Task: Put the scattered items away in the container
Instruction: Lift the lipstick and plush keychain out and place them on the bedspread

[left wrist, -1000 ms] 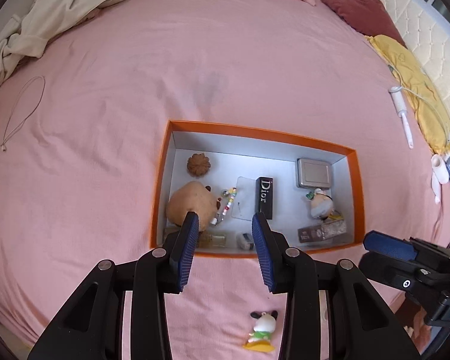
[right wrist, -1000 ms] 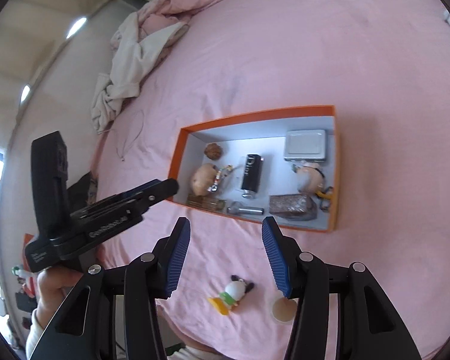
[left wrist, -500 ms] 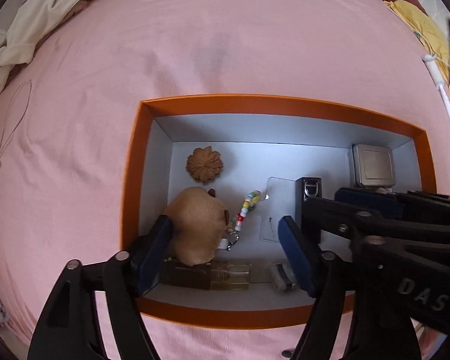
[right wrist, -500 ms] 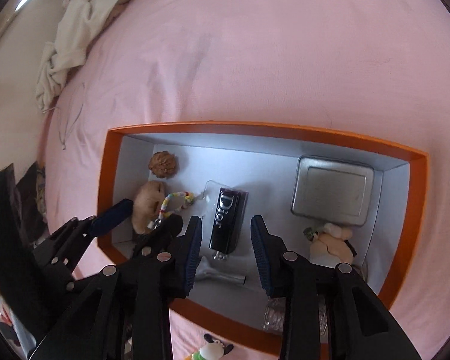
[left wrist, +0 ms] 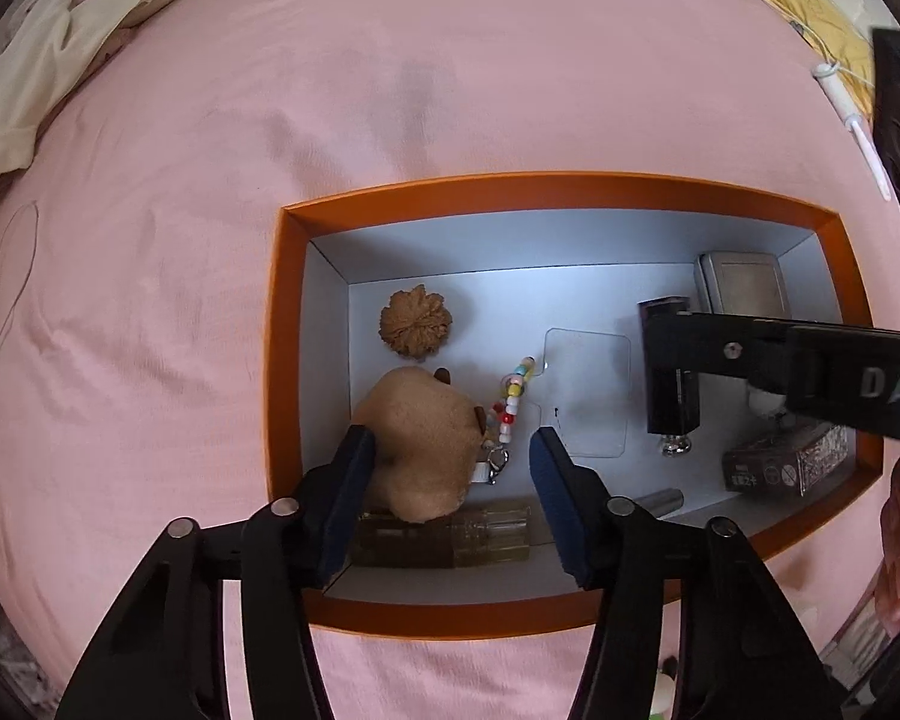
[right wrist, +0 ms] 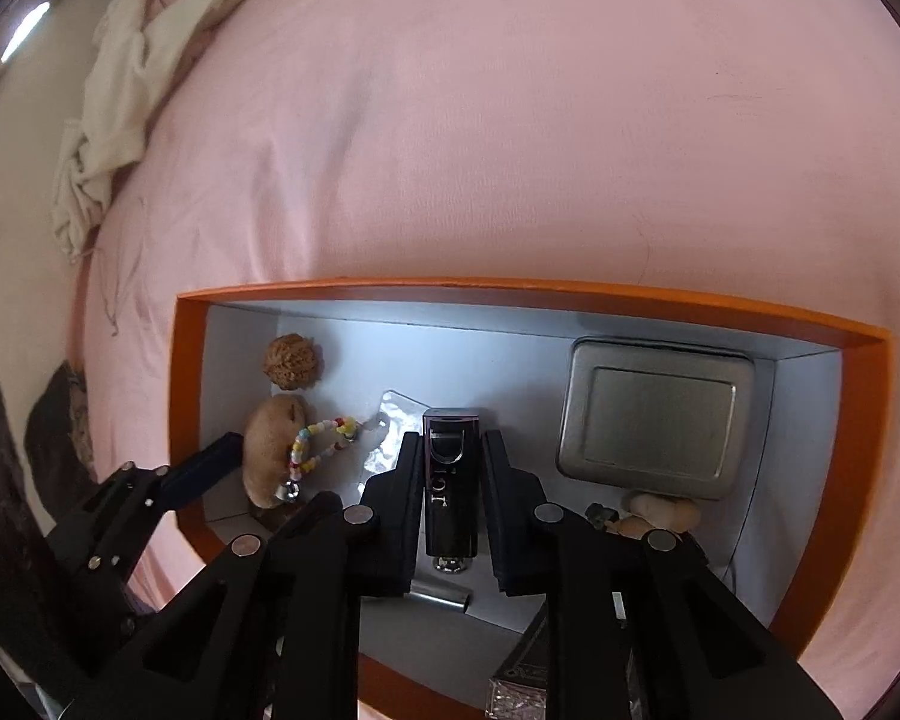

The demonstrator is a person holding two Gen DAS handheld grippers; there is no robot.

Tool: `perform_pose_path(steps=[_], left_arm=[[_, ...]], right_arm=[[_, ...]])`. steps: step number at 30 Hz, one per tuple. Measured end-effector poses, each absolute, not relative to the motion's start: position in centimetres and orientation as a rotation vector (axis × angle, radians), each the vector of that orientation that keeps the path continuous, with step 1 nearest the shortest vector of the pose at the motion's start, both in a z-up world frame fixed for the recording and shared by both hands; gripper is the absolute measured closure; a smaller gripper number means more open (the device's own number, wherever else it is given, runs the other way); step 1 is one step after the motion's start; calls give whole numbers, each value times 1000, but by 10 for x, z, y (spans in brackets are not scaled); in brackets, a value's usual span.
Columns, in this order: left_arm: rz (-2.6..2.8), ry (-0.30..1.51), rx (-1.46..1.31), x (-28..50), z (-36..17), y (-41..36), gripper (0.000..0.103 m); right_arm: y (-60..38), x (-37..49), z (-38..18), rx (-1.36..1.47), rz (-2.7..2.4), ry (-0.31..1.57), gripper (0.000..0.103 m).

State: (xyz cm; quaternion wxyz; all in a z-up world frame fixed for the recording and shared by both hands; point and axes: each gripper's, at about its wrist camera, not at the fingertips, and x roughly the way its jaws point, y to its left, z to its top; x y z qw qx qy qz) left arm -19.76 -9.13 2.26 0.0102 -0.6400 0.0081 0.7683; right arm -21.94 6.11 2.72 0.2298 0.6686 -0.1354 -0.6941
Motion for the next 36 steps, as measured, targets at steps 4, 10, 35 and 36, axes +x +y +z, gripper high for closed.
perform_pose_path(steps=[4,10,35,36], left_arm=[[2450,106,-2006,-206,10,-89,53],[2457,403,-2041,-214,-21,-60,43],[2618,-160,-1773,-78,133,-93,76],[2609,-144,-1784,-70,132,-90,76]], right_arm=[[89,-215,50,1734,-1917,-532,85],[112,-197,90,1593,-1997,-516,85],[214,-70,128,1428,-2123,-698,85],[220,-65,124,1448,-2140,-687,85]])
